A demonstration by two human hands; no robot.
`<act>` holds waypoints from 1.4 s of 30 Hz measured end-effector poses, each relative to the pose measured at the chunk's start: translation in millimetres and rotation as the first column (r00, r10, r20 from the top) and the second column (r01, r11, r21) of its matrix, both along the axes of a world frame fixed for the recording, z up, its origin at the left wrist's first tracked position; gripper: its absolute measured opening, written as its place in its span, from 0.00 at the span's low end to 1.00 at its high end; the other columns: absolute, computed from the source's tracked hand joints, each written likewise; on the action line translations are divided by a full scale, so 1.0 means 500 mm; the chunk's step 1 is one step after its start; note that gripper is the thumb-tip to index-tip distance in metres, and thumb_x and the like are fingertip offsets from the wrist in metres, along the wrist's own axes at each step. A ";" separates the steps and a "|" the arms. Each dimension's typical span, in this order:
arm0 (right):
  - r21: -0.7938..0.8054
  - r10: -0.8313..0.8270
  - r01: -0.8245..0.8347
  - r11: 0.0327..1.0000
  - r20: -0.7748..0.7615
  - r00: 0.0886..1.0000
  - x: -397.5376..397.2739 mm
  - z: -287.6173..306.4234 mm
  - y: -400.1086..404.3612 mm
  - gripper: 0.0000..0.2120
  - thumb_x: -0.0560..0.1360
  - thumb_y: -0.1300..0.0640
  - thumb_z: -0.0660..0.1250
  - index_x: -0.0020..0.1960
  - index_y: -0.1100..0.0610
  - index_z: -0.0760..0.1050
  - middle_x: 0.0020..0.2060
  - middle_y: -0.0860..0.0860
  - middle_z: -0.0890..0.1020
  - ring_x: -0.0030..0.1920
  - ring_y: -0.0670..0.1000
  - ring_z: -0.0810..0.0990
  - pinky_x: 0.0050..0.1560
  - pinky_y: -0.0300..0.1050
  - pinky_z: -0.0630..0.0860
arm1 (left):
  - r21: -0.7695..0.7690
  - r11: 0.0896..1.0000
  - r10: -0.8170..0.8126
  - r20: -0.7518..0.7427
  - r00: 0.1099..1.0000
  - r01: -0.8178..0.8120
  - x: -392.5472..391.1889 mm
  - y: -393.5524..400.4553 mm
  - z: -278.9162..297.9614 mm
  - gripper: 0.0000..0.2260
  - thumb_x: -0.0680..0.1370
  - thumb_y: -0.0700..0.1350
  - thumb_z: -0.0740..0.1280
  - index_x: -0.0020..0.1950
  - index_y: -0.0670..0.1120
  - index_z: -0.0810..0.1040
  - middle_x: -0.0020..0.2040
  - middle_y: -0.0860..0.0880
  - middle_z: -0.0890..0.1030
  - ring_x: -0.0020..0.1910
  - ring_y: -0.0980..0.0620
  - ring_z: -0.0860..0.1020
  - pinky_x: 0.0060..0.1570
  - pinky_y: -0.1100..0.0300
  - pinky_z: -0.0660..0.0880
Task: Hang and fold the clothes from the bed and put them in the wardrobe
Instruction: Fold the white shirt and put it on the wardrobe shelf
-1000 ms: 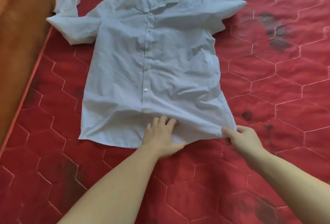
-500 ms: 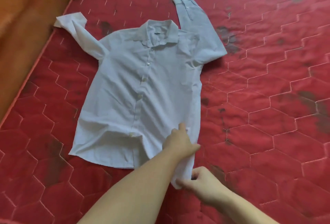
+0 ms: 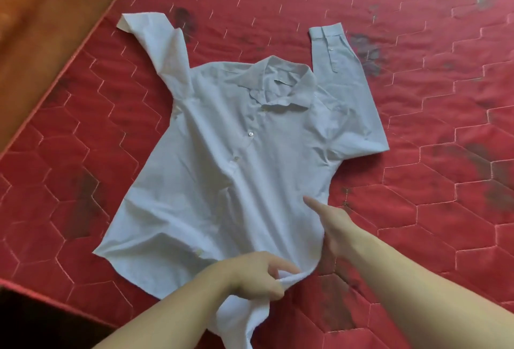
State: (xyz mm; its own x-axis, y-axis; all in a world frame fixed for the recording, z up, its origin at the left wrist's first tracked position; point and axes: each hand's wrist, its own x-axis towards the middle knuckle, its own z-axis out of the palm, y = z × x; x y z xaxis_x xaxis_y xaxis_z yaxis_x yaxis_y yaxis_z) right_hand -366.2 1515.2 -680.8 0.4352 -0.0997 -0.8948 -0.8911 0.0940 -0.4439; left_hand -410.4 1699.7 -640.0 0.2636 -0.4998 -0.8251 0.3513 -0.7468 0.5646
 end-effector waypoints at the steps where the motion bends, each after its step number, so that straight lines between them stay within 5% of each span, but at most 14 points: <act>1: -0.074 0.014 -0.011 0.997 0.038 0.999 0.002 -0.007 -0.006 0.12 0.74 0.57 0.71 0.54 0.64 0.80 0.45 0.56 0.84 0.42 0.54 0.81 0.42 0.45 0.76 | 0.006 1.000 -0.025 -0.030 0.999 0.025 -0.010 -0.013 0.000 0.25 0.73 0.44 0.66 0.68 0.62 0.72 0.42 0.57 0.78 0.37 0.60 0.75 0.44 0.67 0.71; 4: -0.235 0.114 -0.081 0.969 0.131 0.985 -0.008 -0.027 -0.072 0.09 0.73 0.63 0.67 0.48 0.68 0.80 0.36 0.57 0.81 0.36 0.54 0.78 0.38 0.46 0.73 | 0.005 0.996 0.092 -0.028 0.995 -0.092 -0.033 -0.070 -0.011 0.24 0.72 0.55 0.69 0.69 0.60 0.73 0.45 0.53 0.80 0.40 0.55 0.77 0.51 0.61 0.77; 8: -0.432 0.186 -0.103 0.896 0.155 0.970 -0.021 -0.033 -0.208 0.08 0.72 0.63 0.65 0.43 0.69 0.78 0.31 0.54 0.73 0.32 0.51 0.70 0.33 0.44 0.65 | 0.095 0.945 0.261 0.358 0.897 -0.313 0.004 -0.161 -0.041 0.18 0.75 0.49 0.65 0.65 0.56 0.76 0.43 0.55 0.77 0.42 0.54 0.75 0.52 0.59 0.75; 13: -0.646 0.238 -0.129 0.752 0.083 0.968 -0.009 -0.026 -0.378 0.08 0.71 0.62 0.63 0.40 0.66 0.78 0.30 0.55 0.77 0.33 0.57 0.75 0.34 0.48 0.70 | 0.175 0.962 0.096 0.492 0.865 -0.207 0.097 -0.268 -0.037 0.21 0.77 0.49 0.62 0.70 0.57 0.69 0.60 0.54 0.75 0.58 0.50 0.74 0.59 0.53 0.73; 15: -0.676 0.322 -0.235 0.698 0.004 0.947 0.003 -0.018 -0.425 0.12 0.69 0.55 0.64 0.41 0.64 0.78 0.35 0.57 0.80 0.39 0.61 0.79 0.38 0.50 0.73 | 0.217 0.961 0.015 0.578 0.816 -0.171 0.134 -0.309 -0.037 0.22 0.77 0.50 0.62 0.72 0.57 0.67 0.66 0.53 0.73 0.64 0.49 0.72 0.63 0.51 0.71; 17: -0.739 0.378 -0.252 0.625 0.005 0.926 0.024 -0.015 -0.449 0.22 0.67 0.47 0.65 0.54 0.61 0.77 0.50 0.58 0.80 0.51 0.61 0.78 0.45 0.51 0.74 | 0.238 0.954 -0.013 0.643 0.766 -0.184 0.175 -0.341 -0.043 0.23 0.77 0.49 0.62 0.73 0.55 0.66 0.70 0.53 0.70 0.67 0.49 0.69 0.66 0.51 0.68; 20: -0.881 0.562 -0.187 0.434 0.103 0.821 0.087 -0.023 -0.457 0.26 0.74 0.49 0.67 0.69 0.56 0.69 0.66 0.56 0.70 0.64 0.60 0.70 0.62 0.57 0.68 | 0.312 0.937 -0.123 0.717 0.686 -0.157 0.248 -0.367 -0.071 0.25 0.77 0.50 0.61 0.75 0.56 0.63 0.73 0.54 0.67 0.72 0.50 0.65 0.68 0.52 0.63; 22: -0.894 0.646 -0.128 0.428 0.204 0.735 0.152 -0.035 -0.457 0.22 0.75 0.56 0.65 0.68 0.56 0.70 0.67 0.54 0.71 0.64 0.59 0.70 0.64 0.58 0.67 | 0.348 0.930 -0.195 0.741 0.643 -0.118 0.299 -0.378 -0.093 0.25 0.79 0.52 0.61 0.76 0.57 0.61 0.75 0.54 0.64 0.74 0.51 0.60 0.70 0.51 0.60; 24: -0.868 0.610 -0.103 0.486 0.252 0.752 0.225 -0.050 -0.470 0.25 0.73 0.64 0.61 0.70 0.56 0.69 0.69 0.54 0.70 0.67 0.59 0.68 0.67 0.58 0.65 | 0.388 0.922 -0.302 0.745 0.594 -0.018 0.340 -0.396 -0.117 0.25 0.80 0.55 0.59 0.77 0.58 0.58 0.78 0.53 0.60 0.77 0.50 0.55 0.73 0.48 0.57; 27: -0.854 0.608 -0.220 0.472 0.134 0.782 0.308 -0.057 -0.491 0.30 0.71 0.66 0.59 0.73 0.54 0.64 0.71 0.52 0.68 0.70 0.58 0.65 0.67 0.58 0.64 | 0.432 0.895 -0.407 0.694 0.594 0.110 0.379 -0.429 -0.157 0.32 0.78 0.65 0.58 0.78 0.62 0.49 0.81 0.53 0.46 0.79 0.46 0.42 0.74 0.37 0.45; 31: -0.868 0.789 -0.430 0.248 -0.076 0.609 0.360 -0.074 -0.488 0.16 0.66 0.51 0.65 0.51 0.54 0.64 0.49 0.49 0.73 0.51 0.55 0.71 0.48 0.51 0.62 | 0.539 0.836 -0.466 0.602 0.648 0.100 0.409 -0.443 -0.223 0.44 0.69 0.75 0.58 0.76 0.65 0.37 0.78 0.54 0.33 0.77 0.42 0.33 0.68 0.28 0.38; 34: -0.890 0.847 -0.429 0.155 -0.103 0.521 0.380 -0.093 -0.500 0.19 0.68 0.44 0.65 0.50 0.55 0.65 0.43 0.47 0.74 0.49 0.55 0.75 0.49 0.50 0.64 | 0.546 0.837 -0.439 0.622 0.648 0.043 0.426 -0.437 -0.249 0.47 0.67 0.78 0.57 0.76 0.65 0.34 0.78 0.54 0.30 0.76 0.41 0.32 0.66 0.26 0.35; 38: -0.775 0.906 -0.578 0.254 -0.018 0.422 0.391 -0.070 -0.529 0.25 0.69 0.36 0.70 0.43 0.60 0.74 0.35 0.52 0.78 0.39 0.55 0.76 0.39 0.49 0.70 | 0.568 0.823 -0.426 0.642 0.637 -0.022 0.455 -0.408 -0.253 0.47 0.66 0.80 0.53 0.76 0.64 0.34 0.78 0.53 0.32 0.76 0.40 0.32 0.67 0.27 0.36; 42: -0.738 0.957 -0.632 -0.237 -0.288 -0.023 0.395 -0.049 -0.558 0.22 0.66 0.38 0.72 0.33 0.54 0.68 0.42 0.45 0.72 0.42 0.51 0.74 0.40 0.44 0.65 | 0.601 0.799 -0.446 0.624 0.642 -0.029 0.465 -0.395 -0.244 0.47 0.65 0.80 0.53 0.76 0.64 0.34 0.79 0.53 0.33 0.77 0.41 0.33 0.68 0.28 0.37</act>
